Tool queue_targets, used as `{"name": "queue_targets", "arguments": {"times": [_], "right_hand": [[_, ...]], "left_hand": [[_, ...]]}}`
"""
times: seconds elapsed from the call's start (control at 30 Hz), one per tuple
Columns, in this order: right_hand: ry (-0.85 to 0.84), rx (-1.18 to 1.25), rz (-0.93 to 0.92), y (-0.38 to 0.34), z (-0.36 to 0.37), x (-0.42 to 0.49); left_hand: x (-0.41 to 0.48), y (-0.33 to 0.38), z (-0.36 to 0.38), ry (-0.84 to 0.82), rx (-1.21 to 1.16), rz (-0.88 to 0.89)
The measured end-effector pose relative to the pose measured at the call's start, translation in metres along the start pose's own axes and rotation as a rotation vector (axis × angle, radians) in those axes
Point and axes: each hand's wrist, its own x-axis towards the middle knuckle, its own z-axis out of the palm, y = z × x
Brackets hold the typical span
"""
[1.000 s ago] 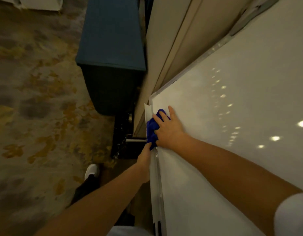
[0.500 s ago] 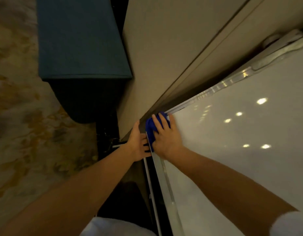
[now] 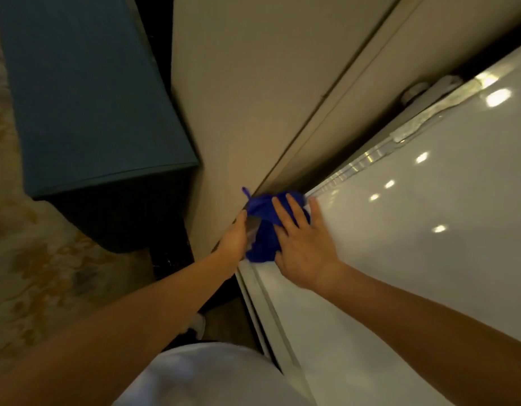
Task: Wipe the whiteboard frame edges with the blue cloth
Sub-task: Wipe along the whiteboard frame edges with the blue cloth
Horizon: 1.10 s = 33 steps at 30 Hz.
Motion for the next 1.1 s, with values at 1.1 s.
{"name": "queue_targets", "arguments": {"times": [1.1], "right_hand": [[0.263,-0.055,0.954,0.242,-0.118,-0.073]], "left_hand": [[-0.081,0.081,0.131,-0.482,1.163,0.936]]}}
